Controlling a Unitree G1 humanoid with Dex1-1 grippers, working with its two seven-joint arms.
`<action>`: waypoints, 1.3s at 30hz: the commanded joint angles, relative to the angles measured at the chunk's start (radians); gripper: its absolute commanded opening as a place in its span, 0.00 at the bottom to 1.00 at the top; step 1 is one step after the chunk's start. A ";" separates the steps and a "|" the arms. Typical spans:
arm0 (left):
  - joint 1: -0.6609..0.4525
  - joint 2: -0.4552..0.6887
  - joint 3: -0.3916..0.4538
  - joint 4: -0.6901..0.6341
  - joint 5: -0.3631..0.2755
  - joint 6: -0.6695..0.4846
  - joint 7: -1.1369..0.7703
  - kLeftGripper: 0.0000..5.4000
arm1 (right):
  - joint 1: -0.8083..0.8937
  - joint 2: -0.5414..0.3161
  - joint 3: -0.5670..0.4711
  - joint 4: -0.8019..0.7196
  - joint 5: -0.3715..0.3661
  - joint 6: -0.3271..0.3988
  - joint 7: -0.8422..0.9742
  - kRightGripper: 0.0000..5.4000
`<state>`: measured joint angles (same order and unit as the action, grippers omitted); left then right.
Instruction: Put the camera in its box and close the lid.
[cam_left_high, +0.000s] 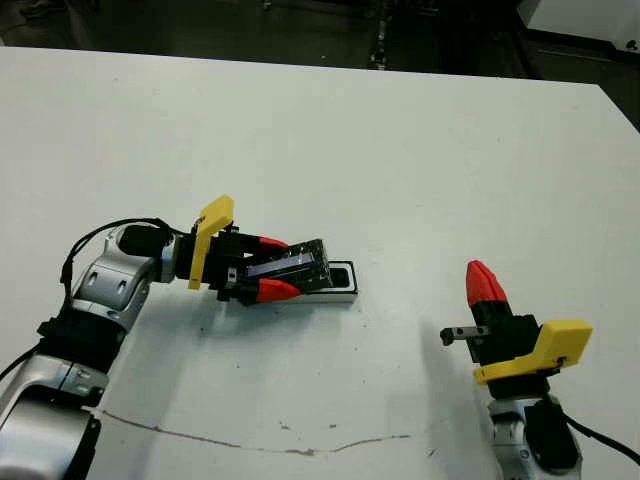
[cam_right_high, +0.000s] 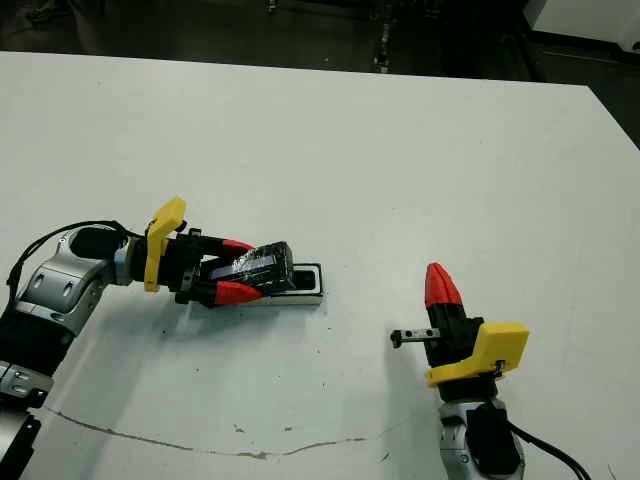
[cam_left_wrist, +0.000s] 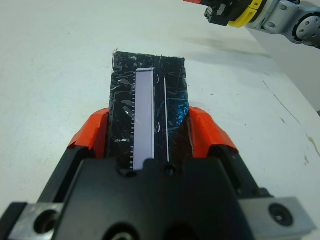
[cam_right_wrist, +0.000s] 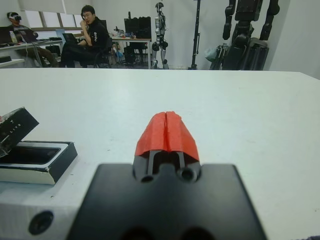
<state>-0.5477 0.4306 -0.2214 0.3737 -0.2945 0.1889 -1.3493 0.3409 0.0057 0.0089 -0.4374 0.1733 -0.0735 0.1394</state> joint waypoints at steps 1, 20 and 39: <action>-0.005 0.004 -0.001 0.011 0.023 0.018 0.022 0.58 | 0.005 -0.011 -0.008 0.009 0.003 -0.005 0.001 0.00; -0.081 0.017 0.051 0.032 0.010 0.014 0.024 0.58 | 0.010 -0.012 -0.005 0.005 0.004 0.000 0.003 0.00; -0.149 0.027 0.127 0.133 -0.015 -0.021 0.015 0.58 | 0.019 -0.010 0.001 0.009 -0.016 -0.012 -0.001 0.00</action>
<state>-0.6821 0.4543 -0.1068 0.4942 -0.3047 0.1673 -1.3341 0.3489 0.0054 0.0123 -0.4374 0.1622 -0.0736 0.1394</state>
